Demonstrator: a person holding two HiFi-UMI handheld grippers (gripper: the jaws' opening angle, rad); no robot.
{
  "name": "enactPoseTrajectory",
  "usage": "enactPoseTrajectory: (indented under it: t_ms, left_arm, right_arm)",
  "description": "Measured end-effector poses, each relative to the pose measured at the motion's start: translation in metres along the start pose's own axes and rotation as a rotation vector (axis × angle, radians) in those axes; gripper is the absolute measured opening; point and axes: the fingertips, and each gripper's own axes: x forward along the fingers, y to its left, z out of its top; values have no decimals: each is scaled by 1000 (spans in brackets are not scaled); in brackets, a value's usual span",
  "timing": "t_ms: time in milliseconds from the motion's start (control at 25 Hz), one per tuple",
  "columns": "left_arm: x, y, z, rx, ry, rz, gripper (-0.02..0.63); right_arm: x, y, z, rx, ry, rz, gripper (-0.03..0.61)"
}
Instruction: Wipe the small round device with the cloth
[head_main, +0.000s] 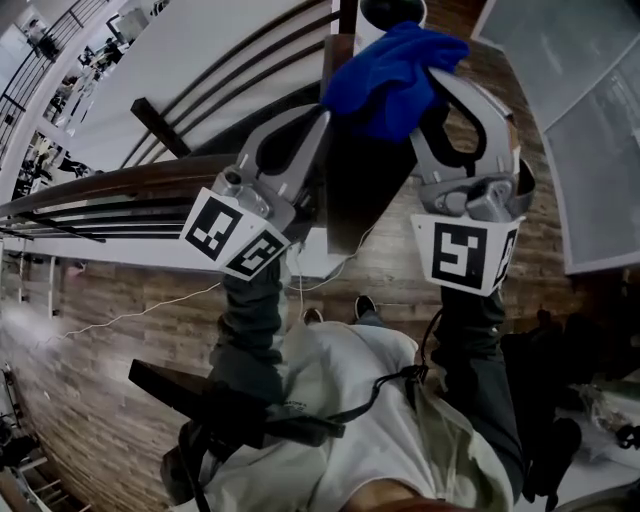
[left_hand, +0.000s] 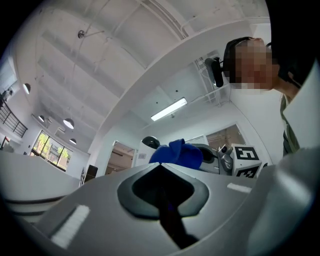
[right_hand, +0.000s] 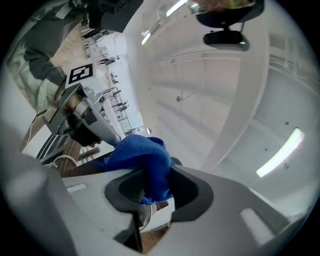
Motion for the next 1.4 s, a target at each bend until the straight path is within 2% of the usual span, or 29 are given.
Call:
enactPoseTrajectory:
  t_ms: [160, 280, 400, 520, 760, 1400]
  left_arm:
    - [-5, -6, -13, -20, 5, 20, 2]
    - [-12, -12, -20, -35, 13, 45, 2]
    - [-22, -12, -26, -52, 24, 66, 2]
    - [-27, -7, -28, -50, 26, 89, 2]
    - [-22, -15, -24, -20, 14, 99, 2]
    - [-18, -21, -30, -41, 8, 108, 2]
  right_arm:
    - [-38, -14, -22, 292, -20, -134, 118]
    - [-60, -6, -41, 505, -20, -136, 118]
    - [-73, 4, -49, 616, -21, -130, 118]
    - [-75, 5, -54, 644, -18, -143, 118]
    - [-73, 4, -53, 636, -14, -143, 118]
    - [-73, 11, -48, 617, -7, -114, 118]
